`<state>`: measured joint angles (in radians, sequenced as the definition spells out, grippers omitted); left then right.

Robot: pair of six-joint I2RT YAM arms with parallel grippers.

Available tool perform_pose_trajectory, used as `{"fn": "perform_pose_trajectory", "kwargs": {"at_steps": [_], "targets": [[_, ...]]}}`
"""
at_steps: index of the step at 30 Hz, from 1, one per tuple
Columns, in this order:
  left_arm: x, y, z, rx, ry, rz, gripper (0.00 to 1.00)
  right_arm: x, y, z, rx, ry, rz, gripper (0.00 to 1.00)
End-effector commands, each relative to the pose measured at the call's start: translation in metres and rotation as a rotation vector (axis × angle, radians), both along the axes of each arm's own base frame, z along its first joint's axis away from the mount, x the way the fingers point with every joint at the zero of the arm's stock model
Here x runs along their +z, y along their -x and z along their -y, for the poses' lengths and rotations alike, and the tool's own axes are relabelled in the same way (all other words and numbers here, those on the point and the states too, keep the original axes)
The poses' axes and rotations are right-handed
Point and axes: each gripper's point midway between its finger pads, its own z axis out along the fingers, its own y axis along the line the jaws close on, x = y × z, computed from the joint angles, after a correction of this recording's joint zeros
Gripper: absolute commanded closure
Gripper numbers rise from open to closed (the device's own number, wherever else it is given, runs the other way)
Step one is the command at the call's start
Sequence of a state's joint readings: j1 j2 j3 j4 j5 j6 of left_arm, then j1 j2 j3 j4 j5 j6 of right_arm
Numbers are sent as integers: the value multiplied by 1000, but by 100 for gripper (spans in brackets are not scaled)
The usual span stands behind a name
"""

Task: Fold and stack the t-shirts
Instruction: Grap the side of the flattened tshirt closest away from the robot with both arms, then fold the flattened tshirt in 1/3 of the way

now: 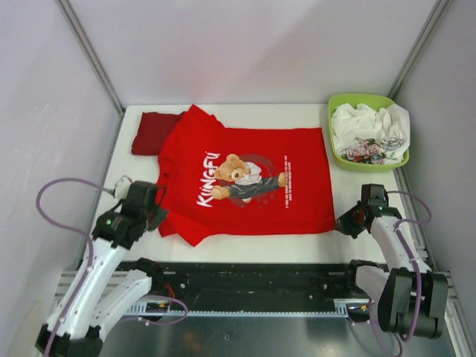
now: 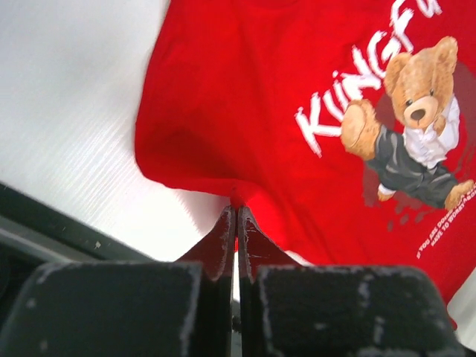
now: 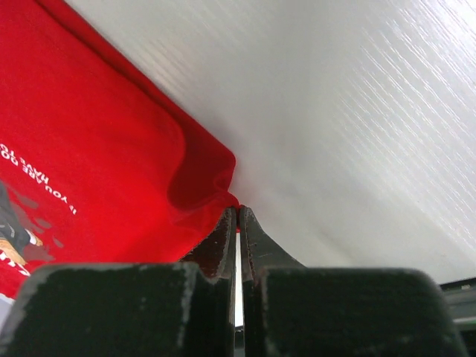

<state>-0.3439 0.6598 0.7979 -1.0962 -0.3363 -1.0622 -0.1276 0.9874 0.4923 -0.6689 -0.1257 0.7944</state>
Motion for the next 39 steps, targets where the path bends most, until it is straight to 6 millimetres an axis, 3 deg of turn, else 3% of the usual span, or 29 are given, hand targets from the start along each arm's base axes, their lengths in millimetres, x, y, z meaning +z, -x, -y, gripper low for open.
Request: {"fn": "perform_pose_trajectory", "kwargs": {"at_steps": [1, 9, 22, 30, 39], "targets": [[34, -55, 1, 2, -68, 143, 100, 19, -35, 2, 18, -1, 105, 100], [41, -105, 3, 3, -129, 153, 100, 38, -63, 10, 19, 32, 160, 100], [39, -170, 2, 1, -134, 150, 100, 36, -115, 14, 21, 21, 181, 100], [39, -200, 3, -9, -143, 151, 100, 29, -146, 17, 33, 19, 184, 100], [28, -216, -1, -4, -149, 129, 100, 19, -168, 20, 57, 30, 200, 100]]}}
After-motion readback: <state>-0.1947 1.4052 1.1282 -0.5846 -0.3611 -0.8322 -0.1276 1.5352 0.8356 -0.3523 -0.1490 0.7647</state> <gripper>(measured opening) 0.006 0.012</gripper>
